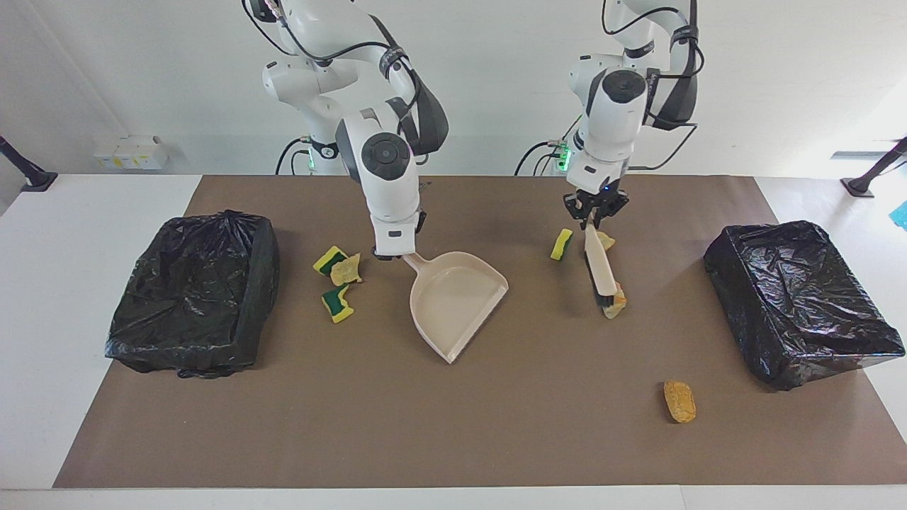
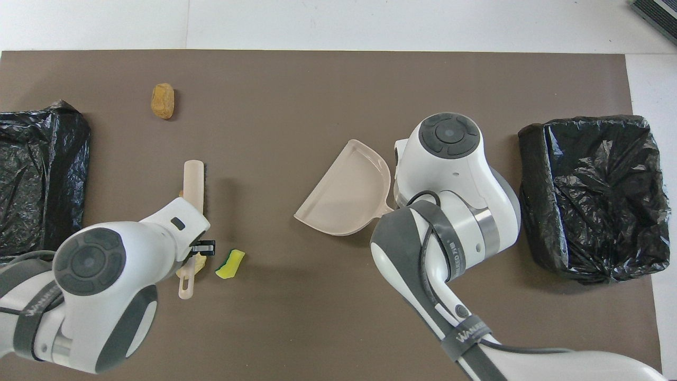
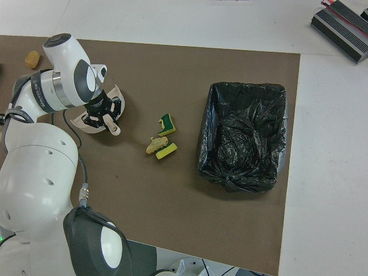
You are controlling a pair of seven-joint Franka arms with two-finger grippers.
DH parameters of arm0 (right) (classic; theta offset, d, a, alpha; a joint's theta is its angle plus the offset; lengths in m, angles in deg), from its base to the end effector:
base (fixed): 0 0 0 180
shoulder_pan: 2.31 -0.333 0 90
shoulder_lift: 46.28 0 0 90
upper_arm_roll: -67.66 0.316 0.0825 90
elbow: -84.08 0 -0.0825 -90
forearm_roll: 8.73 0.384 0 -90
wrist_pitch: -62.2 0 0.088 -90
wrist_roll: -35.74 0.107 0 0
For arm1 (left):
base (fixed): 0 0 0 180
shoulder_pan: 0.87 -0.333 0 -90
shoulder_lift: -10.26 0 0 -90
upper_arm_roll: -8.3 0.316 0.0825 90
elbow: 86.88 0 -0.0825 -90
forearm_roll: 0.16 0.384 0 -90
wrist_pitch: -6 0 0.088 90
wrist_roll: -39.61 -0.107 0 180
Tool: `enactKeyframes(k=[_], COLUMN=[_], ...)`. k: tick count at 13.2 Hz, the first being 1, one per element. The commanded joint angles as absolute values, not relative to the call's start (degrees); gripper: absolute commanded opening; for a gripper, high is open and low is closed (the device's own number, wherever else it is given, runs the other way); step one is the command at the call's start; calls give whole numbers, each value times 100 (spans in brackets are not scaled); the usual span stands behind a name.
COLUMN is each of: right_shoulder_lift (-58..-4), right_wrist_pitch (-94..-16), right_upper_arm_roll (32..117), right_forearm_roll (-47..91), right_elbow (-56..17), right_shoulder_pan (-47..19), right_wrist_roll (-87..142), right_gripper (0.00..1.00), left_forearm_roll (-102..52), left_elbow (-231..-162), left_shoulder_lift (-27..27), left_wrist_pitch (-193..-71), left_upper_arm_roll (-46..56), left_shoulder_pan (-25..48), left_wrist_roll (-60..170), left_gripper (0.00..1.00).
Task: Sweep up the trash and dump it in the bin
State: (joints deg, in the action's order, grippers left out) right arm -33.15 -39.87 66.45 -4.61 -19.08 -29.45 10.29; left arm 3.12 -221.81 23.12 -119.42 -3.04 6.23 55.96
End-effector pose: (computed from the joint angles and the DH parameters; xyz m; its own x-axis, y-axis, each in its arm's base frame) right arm 0.5295 0.2650 0.4007 0.6178 0.7614 -0.1965 0.7460 -0.6465 -0.1596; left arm 0.4496 -0.1494 0.4218 0.9949 -0.0673 0.0757 -0.0617 -0.9954 -0.0737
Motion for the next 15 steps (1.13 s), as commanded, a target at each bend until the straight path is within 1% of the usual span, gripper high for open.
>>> enactKeyframes(k=[1, 3, 4, 6, 9, 11, 13, 15], right_shoulder_lift=[-3862, -4134, -4257, -4521, -4803, -4690, -4593, -4426], right_wrist_pitch=[-4089, -4116, -4177, -4308, -5133, -5547, -5654, -5663], right_upper_arm_roll=[6651, 6651, 6651, 6651, 6651, 6651, 6660, 6686], right_forearm_roll=[-345, -381, -424, -451, -451, -434, -346, -337], right_elbow=[-2560, -2850, -3025, -3455, -4088, -4187, -4117, -3863], right_shoulder_pan=[-3217, -3526, -3710, -3835, -4055, -4063, -4081, -4081], right_wrist_roll=[735, 726, 718, 569, 156, 102, 172, 409], right_gripper=[0, 0, 0, 0, 0, 0, 0, 0], left_forearm_roll=[415, 415, 423, 441, 782, 1002, 1537, 2178], left_elbow=[-21137, -20398, -20125, -19449, -18447, -17919, -17348, -17100], left_shoulder_lift=[1442, 740, 440, -175, -1054, -1555, -1995, -2312], left_wrist_pitch=[-11986, -12012, -12064, -12257, -12547, -12575, -12540, -12696], left_upper_arm_roll=[-374, -374, -348, -339, -339, -339, -339, -339], left_shoulder_pan=[-84, -464, -491, -675, -851, -808, -799, -712], left_wrist_roll=[4424, 3603, 3557, 3304, 2121, 1616, 1299, 991], left_gripper=[0, 0, 0, 0, 0, 0, 0, 0])
